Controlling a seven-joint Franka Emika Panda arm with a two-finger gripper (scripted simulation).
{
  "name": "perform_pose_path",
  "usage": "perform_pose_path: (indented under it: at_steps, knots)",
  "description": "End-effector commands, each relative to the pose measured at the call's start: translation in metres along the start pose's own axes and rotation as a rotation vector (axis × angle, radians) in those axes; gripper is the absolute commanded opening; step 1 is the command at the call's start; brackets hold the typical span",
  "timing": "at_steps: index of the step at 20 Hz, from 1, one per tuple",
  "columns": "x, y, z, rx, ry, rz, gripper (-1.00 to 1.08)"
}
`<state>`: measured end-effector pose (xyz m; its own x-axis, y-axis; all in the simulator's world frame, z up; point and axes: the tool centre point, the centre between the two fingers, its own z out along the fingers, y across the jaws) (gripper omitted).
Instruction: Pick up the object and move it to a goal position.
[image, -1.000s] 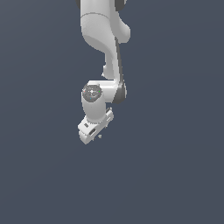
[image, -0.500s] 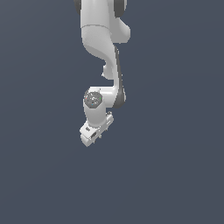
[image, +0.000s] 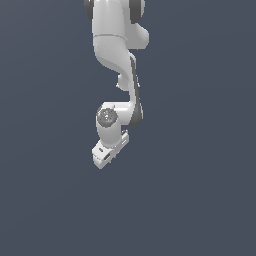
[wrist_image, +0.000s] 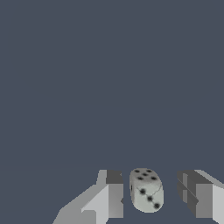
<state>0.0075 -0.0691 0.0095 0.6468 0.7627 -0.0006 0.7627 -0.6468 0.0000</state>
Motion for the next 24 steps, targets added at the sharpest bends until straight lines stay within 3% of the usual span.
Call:
perform_pose_path:
  at_steps: [1,13,24]
  knots:
    - [0.000,0.000,0.001,0.000,0.000,-0.001,-1.00]
    - [0.003,0.000,-0.012,0.000,0.000,-0.001,-1.00]
    - [0.020,0.005,-0.095,0.000,0.000,-0.002,-1.00]
